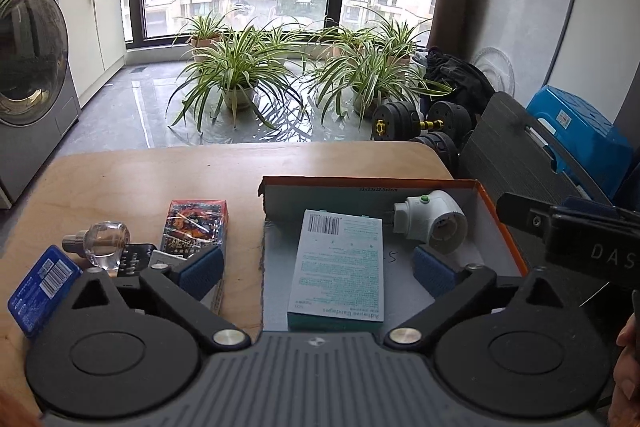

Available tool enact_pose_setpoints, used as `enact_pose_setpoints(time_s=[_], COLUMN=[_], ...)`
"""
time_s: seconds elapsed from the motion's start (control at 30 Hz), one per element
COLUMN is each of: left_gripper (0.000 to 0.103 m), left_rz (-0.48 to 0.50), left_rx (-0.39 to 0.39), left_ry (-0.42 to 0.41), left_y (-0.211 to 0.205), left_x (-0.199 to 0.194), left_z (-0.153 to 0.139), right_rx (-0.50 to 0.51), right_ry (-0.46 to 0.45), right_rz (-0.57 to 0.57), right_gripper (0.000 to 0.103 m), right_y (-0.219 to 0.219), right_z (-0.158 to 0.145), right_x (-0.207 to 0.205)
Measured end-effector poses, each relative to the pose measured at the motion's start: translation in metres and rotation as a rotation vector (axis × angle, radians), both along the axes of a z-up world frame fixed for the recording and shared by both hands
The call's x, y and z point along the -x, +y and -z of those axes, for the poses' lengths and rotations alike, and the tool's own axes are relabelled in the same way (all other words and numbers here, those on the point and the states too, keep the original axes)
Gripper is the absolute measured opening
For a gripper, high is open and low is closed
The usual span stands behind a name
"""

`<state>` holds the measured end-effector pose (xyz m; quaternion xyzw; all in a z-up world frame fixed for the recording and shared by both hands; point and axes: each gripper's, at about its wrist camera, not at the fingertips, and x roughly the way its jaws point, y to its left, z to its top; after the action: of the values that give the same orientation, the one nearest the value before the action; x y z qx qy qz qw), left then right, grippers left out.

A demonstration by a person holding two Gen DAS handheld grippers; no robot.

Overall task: Organize rigid objects
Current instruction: 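Withdraw both tools from the tray back over the remaining objects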

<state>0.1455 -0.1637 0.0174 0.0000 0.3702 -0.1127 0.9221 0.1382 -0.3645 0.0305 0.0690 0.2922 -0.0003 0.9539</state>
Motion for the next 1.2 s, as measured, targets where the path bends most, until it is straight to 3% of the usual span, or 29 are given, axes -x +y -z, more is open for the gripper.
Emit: enact_pose_setpoints(time_s=[0.57, 1.2], left_gripper=[0.103, 0.103], left_rz=[-0.037, -0.099], left_rx=[-0.002, 0.010], left_ry=[-0.001, -0.022], left_y=[0.030, 0.066], left_x=[0.062, 0.092], left_z=[-0.020, -0.028], right_rx=[0.002, 0.008], right_ry=[-0.012, -0.008], right_rz=[0.037, -0.009], right_gripper=[0.100, 0.100], right_y=[0.024, 0.054], right_z=[-0.029, -0.035], right_x=[0.079, 0.108])
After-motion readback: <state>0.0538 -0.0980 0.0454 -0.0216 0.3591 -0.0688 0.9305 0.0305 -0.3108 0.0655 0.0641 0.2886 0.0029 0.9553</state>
